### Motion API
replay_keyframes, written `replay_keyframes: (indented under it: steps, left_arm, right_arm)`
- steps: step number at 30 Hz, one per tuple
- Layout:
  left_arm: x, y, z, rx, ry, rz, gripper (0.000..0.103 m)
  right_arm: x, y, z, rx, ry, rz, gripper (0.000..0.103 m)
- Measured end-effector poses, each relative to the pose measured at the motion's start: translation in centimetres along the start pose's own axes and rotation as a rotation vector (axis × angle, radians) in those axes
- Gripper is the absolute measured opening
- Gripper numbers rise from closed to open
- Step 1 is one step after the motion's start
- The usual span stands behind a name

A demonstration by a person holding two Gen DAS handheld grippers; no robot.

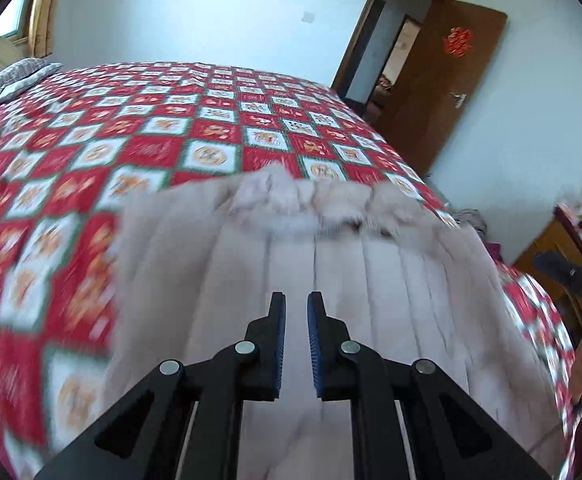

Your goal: Fold large clothes

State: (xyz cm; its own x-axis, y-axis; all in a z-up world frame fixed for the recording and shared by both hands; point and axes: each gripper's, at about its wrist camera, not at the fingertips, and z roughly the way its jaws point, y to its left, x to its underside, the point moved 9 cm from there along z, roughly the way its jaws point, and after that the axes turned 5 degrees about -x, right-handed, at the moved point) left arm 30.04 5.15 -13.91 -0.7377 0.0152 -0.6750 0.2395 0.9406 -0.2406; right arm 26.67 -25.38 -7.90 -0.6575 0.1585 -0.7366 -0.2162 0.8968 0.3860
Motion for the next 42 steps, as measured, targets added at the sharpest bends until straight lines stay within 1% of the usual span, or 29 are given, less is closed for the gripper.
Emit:
replay_keyframes:
  steps: [1,2,3,4,5,6,7,8,10,11,12,13,15,18,19,20,22,23,25,26,29,30,32,33,36,39,41,42]
  left_arm:
    - [1.7,0.8,-1.5,-0.012,0.000,0.003,0.022]
    - [3.2,1.5,-2.8,-0.029,-0.001,0.007,0.027]
    - [4.3,2.0,-3.7,-0.043,-0.003,0.011,0.038]
    - [6.5,2.9,-5.3,-0.072,-0.007,0.018,0.049]
    - [7.4,3.3,-6.0,-0.086,-0.007,0.019,0.053]
    - [9.4,4.1,-7.4,-0.107,-0.010,0.015,0.059]
    - [10.6,4.5,-8.1,-0.115,-0.011,0.008,0.062]
    - [12.2,5.1,-9.1,-0.122,-0.013,-0.009,0.064]
    - [14.2,6.0,-10.0,-0.128,-0.012,-0.052,0.067]
    - [15.0,6.4,-10.2,-0.124,-0.006,-0.077,0.067]
    - [16.3,6.8,-10.3,-0.111,0.006,-0.115,0.067]
    - [16.8,7.1,-10.2,-0.103,0.015,-0.134,0.067]
    - [18.2,7.2,-10.1,-0.076,0.033,-0.174,0.067]
    - [19.6,6.7,-10.8,-0.066,0.030,-0.174,0.067]
    - [20.0,6.5,-11.2,-0.066,0.026,-0.167,0.067]
    - [20.5,6.3,-11.6,-0.068,0.021,-0.159,0.067]
    - [21.3,6.2,-12.3,-0.072,0.021,-0.147,0.067]
    - [21.9,6.3,-12.5,-0.073,0.023,-0.147,0.067]
    - [22.9,6.6,-12.7,-0.069,0.036,-0.159,0.067]
    - [23.4,6.8,-12.8,-0.063,0.042,-0.168,0.067]
    - [24.4,6.9,-12.3,-0.048,0.063,-0.209,0.067]
    - [24.6,6.9,-12.2,-0.039,0.069,-0.216,0.067]
    - [24.9,6.3,-11.7,0.015,0.084,-0.239,0.067]
    - [25.0,6.0,-11.6,0.029,0.084,-0.244,0.067]
    - [25.3,5.4,-11.4,0.034,0.081,-0.216,0.067]
    - [25.7,4.2,-11.5,0.087,0.094,-0.185,0.067]
    - [25.8,3.9,-11.3,0.083,0.093,-0.165,0.055]
    - [25.9,3.8,-11.3,0.080,0.089,-0.157,0.045]
  right_arm:
    - [1.2,-0.2,-2.6,0.014,-0.010,-0.004,0.053]
    - [2.6,-0.6,-5.0,0.041,-0.017,-0.007,0.056]
    - [3.4,-0.9,-6.7,0.067,-0.020,-0.011,0.059]
    - [4.8,-1.2,-9.0,0.099,-0.019,-0.019,0.060]
    - [5.9,-1.4,-10.5,0.125,-0.014,-0.026,0.063]
    - [7.3,-1.6,-12.6,0.159,-0.007,-0.036,0.063]
    - [8.7,-1.6,-14.4,0.177,0.003,-0.039,0.063]
    - [9.8,-1.8,-16.1,0.189,0.007,-0.031,0.063]
    - [11.1,-2.4,-18.6,0.210,0.001,0.001,0.063]
    - [12.1,-2.7,-20.2,0.214,0.001,0.029,0.063]
    - [12.6,-2.9,-20.9,0.210,0.002,0.049,0.063]
    - [13.3,-3.1,-21.5,0.200,-0.002,0.068,0.063]
    - [14.8,-3.4,-21.7,0.194,0.000,0.094,0.064]
    - [18.1,-4.1,-19.8,0.210,0.063,0.122,0.064]
    - [19.3,-4.1,-19.4,0.198,0.077,0.132,0.064]
    - [20.2,-4.0,-18.0,0.175,0.094,0.144,0.064]
    - [21.5,-3.7,-16.9,0.172,0.114,0.145,0.064]
    - [21.9,-3.7,-15.9,0.181,0.119,0.137,0.064]
    - [22.3,-3.7,-14.9,0.172,0.121,0.139,0.065]
    - [22.6,-3.9,-14.5,0.166,0.129,0.148,0.067]
    - [23.7,-4.1,-13.2,0.139,0.174,0.167,0.067]
    - [24.1,-3.9,-13.1,0.133,0.178,0.164,0.067]
    - [24.4,-3.3,-13.0,0.117,0.167,0.142,0.067]
    - [24.6,-3.1,-12.9,0.113,0.166,0.131,0.068]
    - [24.9,-2.5,-12.9,0.113,0.153,0.109,0.068]
    - [24.8,-2.1,-12.6,0.094,0.153,0.082,0.067]
    - [24.9,-1.7,-12.1,0.062,0.156,0.080,0.066]
    - [24.7,-1.6,-12.0,0.061,0.142,0.071,0.066]
